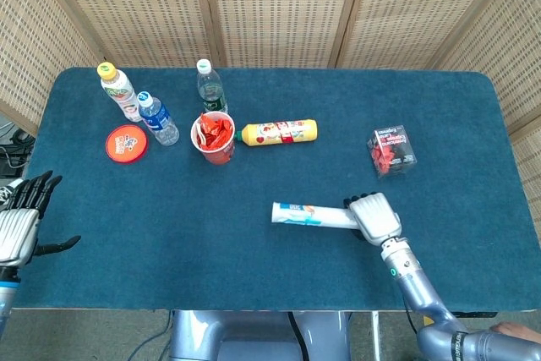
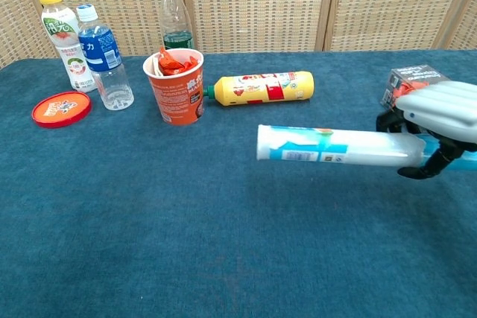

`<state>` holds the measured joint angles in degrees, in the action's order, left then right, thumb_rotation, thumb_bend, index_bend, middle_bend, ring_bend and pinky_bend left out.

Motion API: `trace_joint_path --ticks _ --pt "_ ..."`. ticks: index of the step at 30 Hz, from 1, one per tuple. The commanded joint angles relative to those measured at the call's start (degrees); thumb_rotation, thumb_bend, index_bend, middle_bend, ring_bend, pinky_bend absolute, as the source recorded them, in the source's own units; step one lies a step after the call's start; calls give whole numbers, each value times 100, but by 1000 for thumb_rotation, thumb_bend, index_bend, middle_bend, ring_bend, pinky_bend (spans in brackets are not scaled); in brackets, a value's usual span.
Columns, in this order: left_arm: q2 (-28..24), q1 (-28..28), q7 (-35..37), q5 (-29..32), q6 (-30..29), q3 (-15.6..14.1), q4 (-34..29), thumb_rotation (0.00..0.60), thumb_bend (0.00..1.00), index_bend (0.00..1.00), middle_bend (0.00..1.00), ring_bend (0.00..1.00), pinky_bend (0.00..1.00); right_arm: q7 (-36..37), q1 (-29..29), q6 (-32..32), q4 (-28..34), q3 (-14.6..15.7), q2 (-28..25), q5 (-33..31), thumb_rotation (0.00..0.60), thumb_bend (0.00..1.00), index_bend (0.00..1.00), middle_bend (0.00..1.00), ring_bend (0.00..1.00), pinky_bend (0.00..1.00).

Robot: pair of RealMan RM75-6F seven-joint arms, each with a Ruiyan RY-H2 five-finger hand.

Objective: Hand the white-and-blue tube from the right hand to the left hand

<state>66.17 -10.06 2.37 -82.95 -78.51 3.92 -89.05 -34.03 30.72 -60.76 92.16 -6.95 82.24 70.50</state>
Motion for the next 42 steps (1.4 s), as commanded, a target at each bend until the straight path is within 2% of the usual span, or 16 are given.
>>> trace_joint_path --ticks 1,7,12,17,21,27,35,38,42 --pt "-6 -108 -114 -55 11 81 -63 600 0 0 0 0 0 -390 191 -11 442 -104 -150 -26 600 735 675 656 701 731" --pt "-88 -640 -698 -369 282 306 -382 600 0 0 0 0 0 -1422 606 -39 1057 -501 0 -1022 600 734 677 658 701 732" --pt "19 -1148 -1176 -645 605 478 -670 600 0 0 0 0 1 -2057 945 -259 1164 -734 314 -1695 600 735 680 660 702 731" --pt "349 -1733 -1462 -650 1154 668 -799 600 0 0 0 0 107 -2438 1240 -501 1177 -891 662 -2196 600 735 683 663 709 732" --pt "749 -2157 -1421 -637 1495 772 -579 600 0 8 0 2 108 -2597 1429 -681 1145 -976 869 -2509 600 735 683 664 709 731" --pt "1639 -2784 -1224 -677 1790 894 142 600 0 64 0 17 112 -2753 1682 -929 1149 -1048 1101 -2908 600 735 680 663 709 731" --pt "2368 -3257 -978 -588 2062 869 862 600 0 97 13 51 133 -2729 1864 -1072 1233 -1057 1164 -3132 600 730 681 666 709 731" --pt "2733 -3403 -642 -564 2068 852 1268 600 0 131 79 117 198 -2621 1898 -1083 1289 -1082 1112 -3206 600 728 677 666 709 731" --pt "2895 -3464 -386 -572 2047 793 1507 600 0 229 201 212 294 -2544 1929 -1073 1327 -1068 1062 -3257 600 727 676 666 709 731"
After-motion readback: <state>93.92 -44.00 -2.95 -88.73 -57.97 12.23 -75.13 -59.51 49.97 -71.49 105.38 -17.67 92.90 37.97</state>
